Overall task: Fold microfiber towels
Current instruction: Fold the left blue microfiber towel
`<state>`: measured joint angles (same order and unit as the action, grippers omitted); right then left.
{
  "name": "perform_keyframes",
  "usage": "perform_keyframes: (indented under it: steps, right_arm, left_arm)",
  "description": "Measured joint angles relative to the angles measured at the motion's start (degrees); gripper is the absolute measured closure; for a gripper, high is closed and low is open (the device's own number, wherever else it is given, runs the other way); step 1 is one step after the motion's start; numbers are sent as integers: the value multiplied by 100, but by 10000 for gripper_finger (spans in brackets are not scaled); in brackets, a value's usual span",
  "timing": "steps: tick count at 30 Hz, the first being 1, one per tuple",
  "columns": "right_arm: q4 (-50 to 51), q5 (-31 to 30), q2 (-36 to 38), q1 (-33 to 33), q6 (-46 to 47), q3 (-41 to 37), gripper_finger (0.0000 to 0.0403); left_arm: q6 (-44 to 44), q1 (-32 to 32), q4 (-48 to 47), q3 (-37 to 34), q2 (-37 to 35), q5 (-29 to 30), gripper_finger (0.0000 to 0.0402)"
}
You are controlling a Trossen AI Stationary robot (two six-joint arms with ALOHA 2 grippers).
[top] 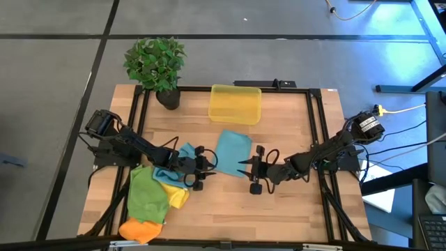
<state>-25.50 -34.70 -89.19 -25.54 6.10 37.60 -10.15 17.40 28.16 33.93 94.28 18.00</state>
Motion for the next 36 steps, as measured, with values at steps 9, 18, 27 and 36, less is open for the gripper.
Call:
perform_keyframes:
  steps: [9,18,27,36]
  right_arm:
    - [8,2,0,0,-18,0,260]
    - [14,139,0,1,-10,0,260]
    - [43,138,0,1,29,0,260]
    - [83,138,0,1,97,0,260]
  left_arm:
    - [0,-1,0,0,0,0,285]
    - [10,1,0,0,0,35,285]
    - [19,0,-2,0,0,68,285]
    - [15,0,-2,0,0,68,285]
